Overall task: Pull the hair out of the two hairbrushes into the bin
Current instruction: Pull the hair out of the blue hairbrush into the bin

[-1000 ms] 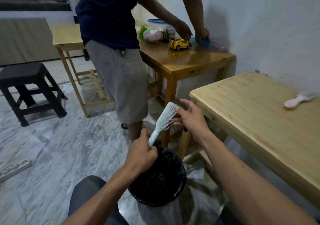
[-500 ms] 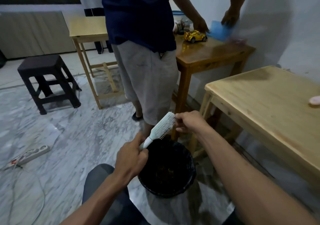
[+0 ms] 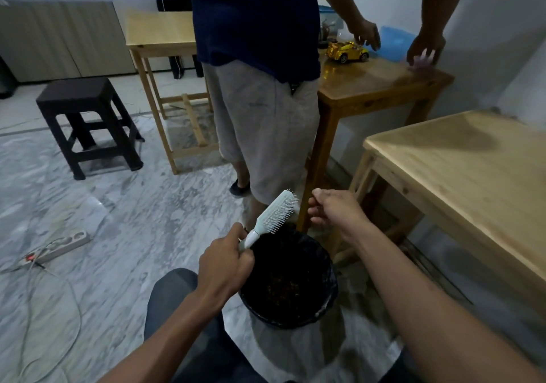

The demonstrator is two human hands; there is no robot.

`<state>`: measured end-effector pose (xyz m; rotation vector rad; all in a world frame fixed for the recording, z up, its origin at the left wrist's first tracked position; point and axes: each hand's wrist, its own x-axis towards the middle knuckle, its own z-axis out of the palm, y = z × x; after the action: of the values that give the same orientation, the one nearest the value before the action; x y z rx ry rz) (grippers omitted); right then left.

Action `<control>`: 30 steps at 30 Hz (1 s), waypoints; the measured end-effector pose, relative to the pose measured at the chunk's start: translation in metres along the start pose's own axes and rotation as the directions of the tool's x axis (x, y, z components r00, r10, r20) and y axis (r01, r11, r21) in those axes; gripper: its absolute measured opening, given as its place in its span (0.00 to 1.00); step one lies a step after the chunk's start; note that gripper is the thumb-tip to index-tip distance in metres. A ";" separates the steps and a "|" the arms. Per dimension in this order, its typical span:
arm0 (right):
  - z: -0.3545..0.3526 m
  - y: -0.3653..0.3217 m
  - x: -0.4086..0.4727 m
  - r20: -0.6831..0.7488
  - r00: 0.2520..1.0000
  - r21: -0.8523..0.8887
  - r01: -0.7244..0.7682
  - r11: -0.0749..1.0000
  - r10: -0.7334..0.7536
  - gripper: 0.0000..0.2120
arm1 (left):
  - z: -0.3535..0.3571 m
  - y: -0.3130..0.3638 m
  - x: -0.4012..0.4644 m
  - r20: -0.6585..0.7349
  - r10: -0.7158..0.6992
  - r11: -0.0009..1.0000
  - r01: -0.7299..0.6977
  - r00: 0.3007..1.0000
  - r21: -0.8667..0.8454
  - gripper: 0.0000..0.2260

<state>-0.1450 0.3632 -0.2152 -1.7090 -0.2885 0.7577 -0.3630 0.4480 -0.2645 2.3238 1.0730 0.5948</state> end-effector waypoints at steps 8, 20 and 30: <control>-0.009 0.033 -0.009 0.046 0.992 -0.640 0.121 0.758 -0.119 0.19 | 0.004 0.002 0.006 -0.024 -0.037 0.999 0.037 0.999 0.029 0.06; -0.003 0.035 0.005 0.050 0.962 -0.556 0.251 0.792 -0.270 0.10 | 0.009 0.013 0.009 -0.004 -0.048 0.999 0.048 0.999 -0.020 0.06; 0.012 0.025 0.002 -0.063 0.937 -0.413 0.289 0.864 -0.344 0.12 | 0.011 0.015 0.006 -0.016 0.124 0.988 -0.122 0.992 0.099 0.07</control>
<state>-0.1560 0.3660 -0.2408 -2.0178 -0.6498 0.3469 -0.3445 0.4409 -0.2628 2.4886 0.9939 0.6280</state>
